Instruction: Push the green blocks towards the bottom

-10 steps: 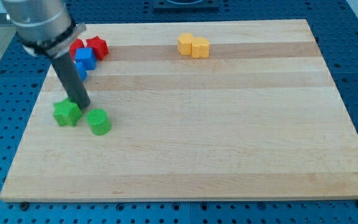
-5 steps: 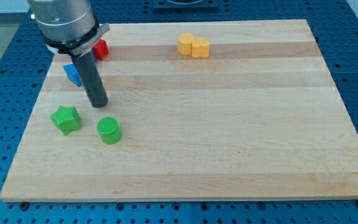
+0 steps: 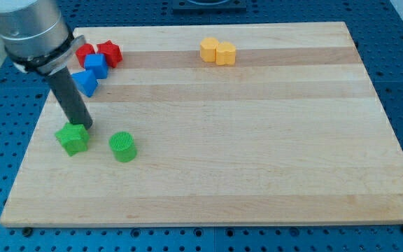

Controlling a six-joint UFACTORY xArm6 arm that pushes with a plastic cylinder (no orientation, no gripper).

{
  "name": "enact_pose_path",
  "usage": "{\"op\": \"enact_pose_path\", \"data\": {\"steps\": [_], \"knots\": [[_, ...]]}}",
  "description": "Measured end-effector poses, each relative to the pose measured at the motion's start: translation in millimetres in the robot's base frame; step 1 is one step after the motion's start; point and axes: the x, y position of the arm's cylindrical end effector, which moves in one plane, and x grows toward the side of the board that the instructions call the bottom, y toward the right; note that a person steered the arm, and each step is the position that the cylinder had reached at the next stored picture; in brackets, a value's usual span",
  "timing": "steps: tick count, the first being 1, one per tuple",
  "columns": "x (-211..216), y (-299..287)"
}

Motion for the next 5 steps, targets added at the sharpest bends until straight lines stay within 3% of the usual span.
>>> {"op": "enact_pose_path", "data": {"steps": [3,4,5], "knots": [[58.1,-0.2],[58.1,-0.2],[22.0,0.3]]}}
